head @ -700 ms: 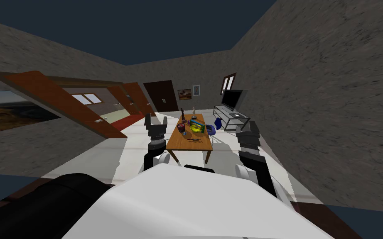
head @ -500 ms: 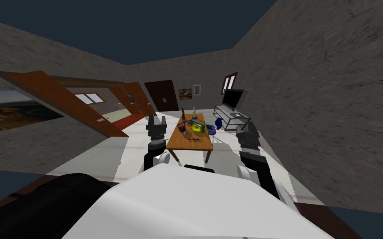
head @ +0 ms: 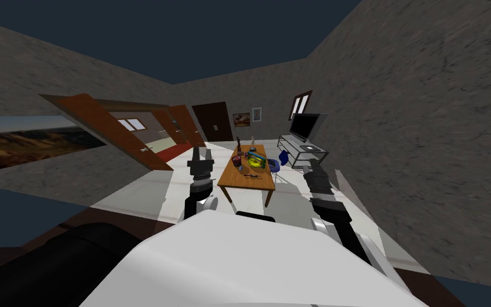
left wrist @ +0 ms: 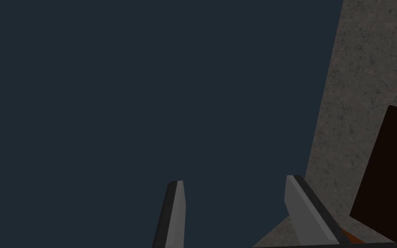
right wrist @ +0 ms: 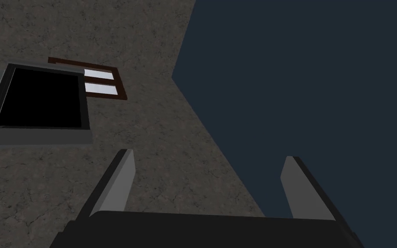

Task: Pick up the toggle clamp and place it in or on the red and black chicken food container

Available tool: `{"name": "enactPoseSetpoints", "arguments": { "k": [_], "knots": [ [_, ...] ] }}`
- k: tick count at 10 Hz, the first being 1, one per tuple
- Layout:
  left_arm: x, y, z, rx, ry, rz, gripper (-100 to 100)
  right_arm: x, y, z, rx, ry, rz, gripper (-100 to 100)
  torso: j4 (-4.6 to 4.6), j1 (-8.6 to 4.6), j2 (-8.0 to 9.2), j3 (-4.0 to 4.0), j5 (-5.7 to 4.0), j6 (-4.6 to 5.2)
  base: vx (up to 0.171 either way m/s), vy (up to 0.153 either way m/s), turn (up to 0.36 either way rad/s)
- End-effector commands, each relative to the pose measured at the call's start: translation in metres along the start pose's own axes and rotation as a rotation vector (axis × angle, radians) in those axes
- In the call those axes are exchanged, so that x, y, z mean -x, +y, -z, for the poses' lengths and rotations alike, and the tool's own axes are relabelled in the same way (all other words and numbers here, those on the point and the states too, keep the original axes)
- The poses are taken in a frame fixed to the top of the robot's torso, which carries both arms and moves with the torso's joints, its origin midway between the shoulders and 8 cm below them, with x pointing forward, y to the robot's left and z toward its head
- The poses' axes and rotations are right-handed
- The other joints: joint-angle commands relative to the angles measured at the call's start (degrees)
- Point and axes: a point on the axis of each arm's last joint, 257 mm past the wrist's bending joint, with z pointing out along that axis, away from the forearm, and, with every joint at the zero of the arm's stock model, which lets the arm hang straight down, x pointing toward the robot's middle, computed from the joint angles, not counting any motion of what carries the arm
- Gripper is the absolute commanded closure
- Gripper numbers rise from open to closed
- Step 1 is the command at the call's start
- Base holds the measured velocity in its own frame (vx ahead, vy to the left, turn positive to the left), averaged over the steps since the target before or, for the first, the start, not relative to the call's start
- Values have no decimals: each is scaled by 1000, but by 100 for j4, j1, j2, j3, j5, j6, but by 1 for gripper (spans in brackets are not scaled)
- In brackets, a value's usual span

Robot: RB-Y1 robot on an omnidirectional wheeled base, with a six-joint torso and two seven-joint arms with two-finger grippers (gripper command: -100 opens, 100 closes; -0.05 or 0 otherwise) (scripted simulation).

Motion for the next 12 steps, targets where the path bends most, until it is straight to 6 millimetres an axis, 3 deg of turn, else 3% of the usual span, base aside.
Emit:
{"name": "enactPoseSetpoints", "arguments": {
  "k": [1,5,9,10,12],
  "knots": [
    [0,0,0,0,0,0,0,-4,-13,6,-27,47,78,-100,0,0,0,0,0,0,-84,18,184],
    [0,0,0,0,0,0,0,-19,-61,31,-123,191,284,-100,-2,-2,-8,-5,-1,-1,-77,27,268],
    [0,0,0,0,0,0,0,-29,-131,79,-248,367,502,-100,-7,5,-34,-19,1,-2,-14,51,375],
    [0,0,0,0,0,0,0,-29,-131,79,-247,370,505,-100,-8,4,-39,-22,1,-1,20,24,124],
    [0,0,0,0,0,0,0,-28,-166,108,-306,467,617,-100,-10,-6,-47,-27,-1,-1,35,32,360]
  ]
}}
